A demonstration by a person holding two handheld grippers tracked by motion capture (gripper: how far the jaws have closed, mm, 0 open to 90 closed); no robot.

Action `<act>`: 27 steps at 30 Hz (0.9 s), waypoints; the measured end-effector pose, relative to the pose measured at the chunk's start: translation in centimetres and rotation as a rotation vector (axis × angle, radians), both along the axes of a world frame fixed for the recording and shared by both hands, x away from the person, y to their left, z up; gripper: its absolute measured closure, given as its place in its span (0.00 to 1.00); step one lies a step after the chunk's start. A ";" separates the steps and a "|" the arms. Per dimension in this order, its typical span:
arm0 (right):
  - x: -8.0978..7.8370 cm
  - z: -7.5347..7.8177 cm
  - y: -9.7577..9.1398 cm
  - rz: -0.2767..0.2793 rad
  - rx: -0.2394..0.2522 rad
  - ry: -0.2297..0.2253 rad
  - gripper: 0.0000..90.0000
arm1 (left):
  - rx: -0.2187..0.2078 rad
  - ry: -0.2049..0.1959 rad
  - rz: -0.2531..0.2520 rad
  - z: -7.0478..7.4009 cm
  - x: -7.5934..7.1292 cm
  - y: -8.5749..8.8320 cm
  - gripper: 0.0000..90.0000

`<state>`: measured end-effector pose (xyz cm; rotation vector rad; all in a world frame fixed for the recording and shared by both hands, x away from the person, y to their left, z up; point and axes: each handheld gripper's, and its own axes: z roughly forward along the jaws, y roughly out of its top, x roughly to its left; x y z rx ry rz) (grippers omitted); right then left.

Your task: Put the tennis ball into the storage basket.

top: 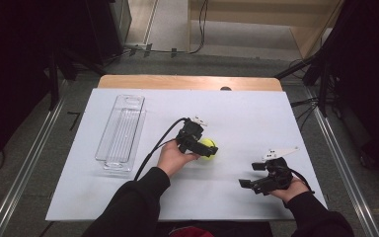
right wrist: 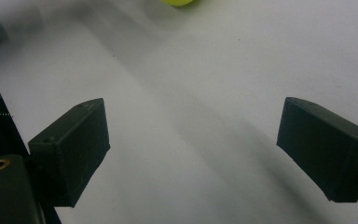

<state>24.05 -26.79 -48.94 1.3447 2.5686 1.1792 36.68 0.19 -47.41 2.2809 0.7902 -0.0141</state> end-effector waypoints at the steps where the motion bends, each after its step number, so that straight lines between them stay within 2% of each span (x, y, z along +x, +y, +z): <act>1: 0.0 0.0 0.0 0.000 0.000 0.000 0.08 | 0.003 0.001 -0.004 -0.1 0.0 -0.1 0.17; 24: -0.1 0.0 0.0 0.005 -0.007 -0.002 0.08 | 0.055 0.018 0.000 -2.5 -0.4 -0.7 0.17; 27: -0.1 0.0 0.0 0.004 -0.005 -0.003 0.08 | 0.047 0.015 0.004 -2.5 -0.4 -0.6 0.18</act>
